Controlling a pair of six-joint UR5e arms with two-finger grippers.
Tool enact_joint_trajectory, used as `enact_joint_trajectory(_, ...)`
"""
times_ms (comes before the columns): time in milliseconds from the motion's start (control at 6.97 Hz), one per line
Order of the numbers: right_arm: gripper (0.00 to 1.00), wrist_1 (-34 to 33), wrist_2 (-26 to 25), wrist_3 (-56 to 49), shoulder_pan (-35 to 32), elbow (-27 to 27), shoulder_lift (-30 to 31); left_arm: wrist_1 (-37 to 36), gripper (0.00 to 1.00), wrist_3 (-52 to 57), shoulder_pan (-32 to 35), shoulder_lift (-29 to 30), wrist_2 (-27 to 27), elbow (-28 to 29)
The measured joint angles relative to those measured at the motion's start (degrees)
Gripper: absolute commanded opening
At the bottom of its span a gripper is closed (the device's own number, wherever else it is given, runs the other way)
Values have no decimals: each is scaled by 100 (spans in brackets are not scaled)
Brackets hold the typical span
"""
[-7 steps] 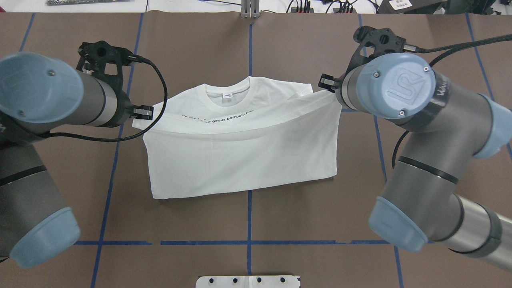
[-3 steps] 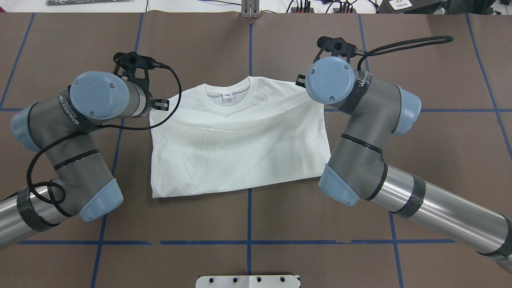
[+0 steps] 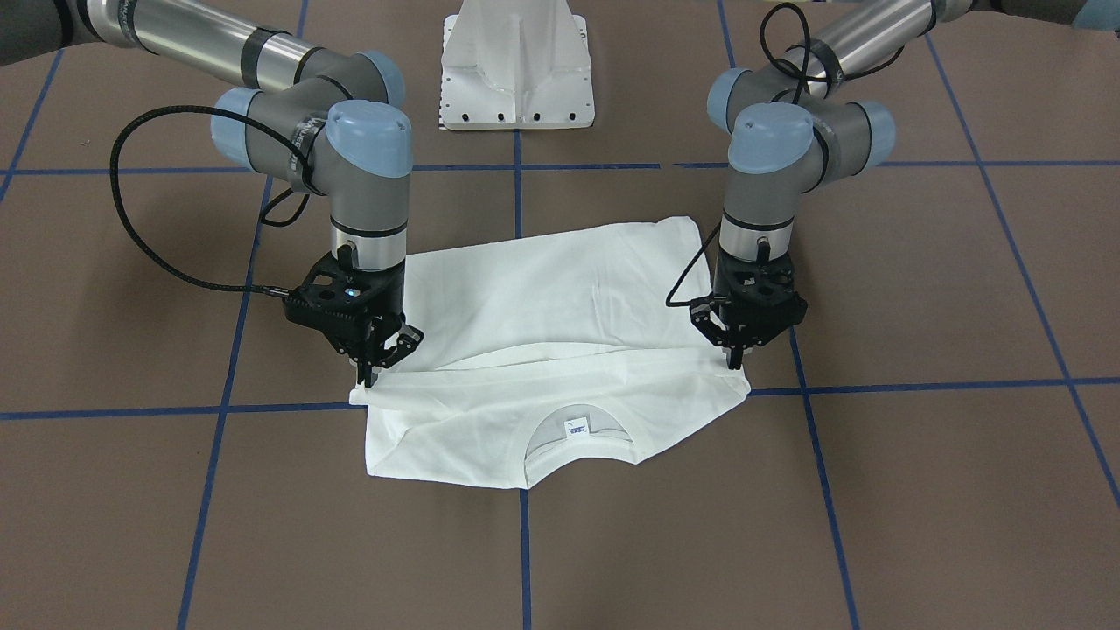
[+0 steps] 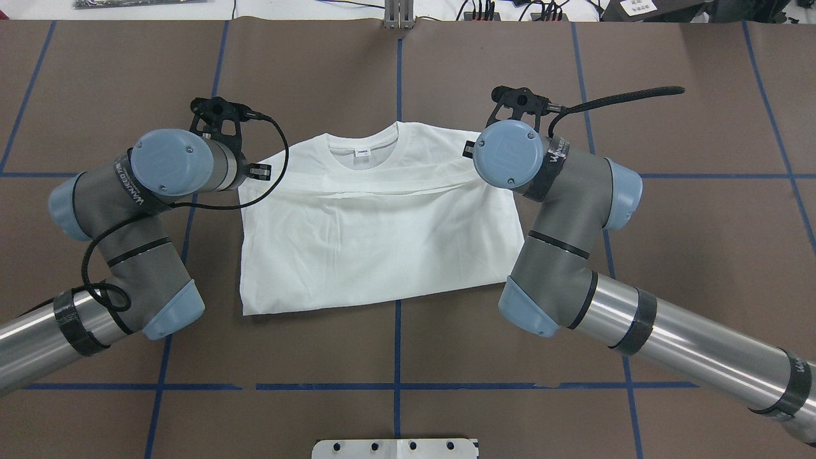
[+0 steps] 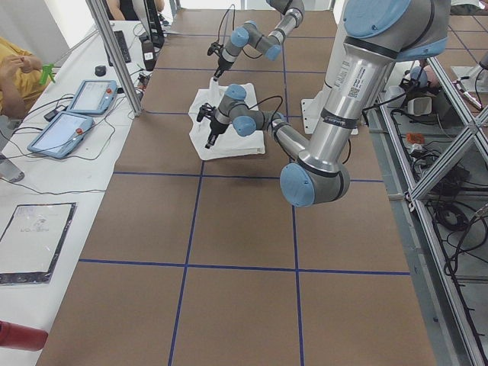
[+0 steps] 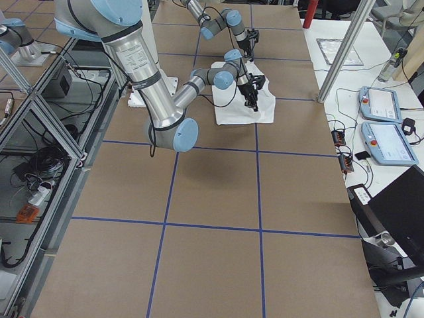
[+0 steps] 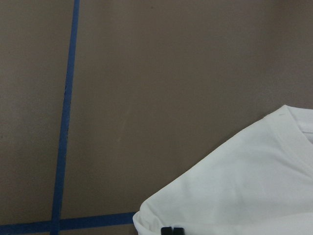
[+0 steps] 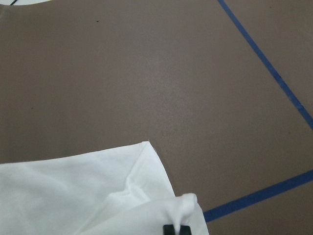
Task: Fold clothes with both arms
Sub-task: 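Lay the hem near the collar and open both grippers, then move the left gripper to the folded edge nearest the robot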
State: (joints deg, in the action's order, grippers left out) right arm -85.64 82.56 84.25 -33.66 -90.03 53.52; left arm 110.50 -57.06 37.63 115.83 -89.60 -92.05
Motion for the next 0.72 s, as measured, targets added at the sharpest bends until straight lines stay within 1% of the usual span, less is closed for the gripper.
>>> enact_joint_trajectory(143,100,28,-7,-8,21,2,-10,58,100,34,1,-1,-15,10)
enact_joint_trajectory(287,100,34,35,-84,-6,-73,-17,83,100,176,17,-41,-47,-154)
enact_joint_trajectory(430,100,26,214,-292,-106,-243,15,87,100,345,38,-178,-196,-558)
enact_joint_trajectory(574,100,15,471,-535,-232,-473,135,84,100,425,47,-475,-501,-1072)
enact_joint_trajectory(717,100,15,615,-667,-302,-659,270,87,100,420,27,-857,-745,-1523)
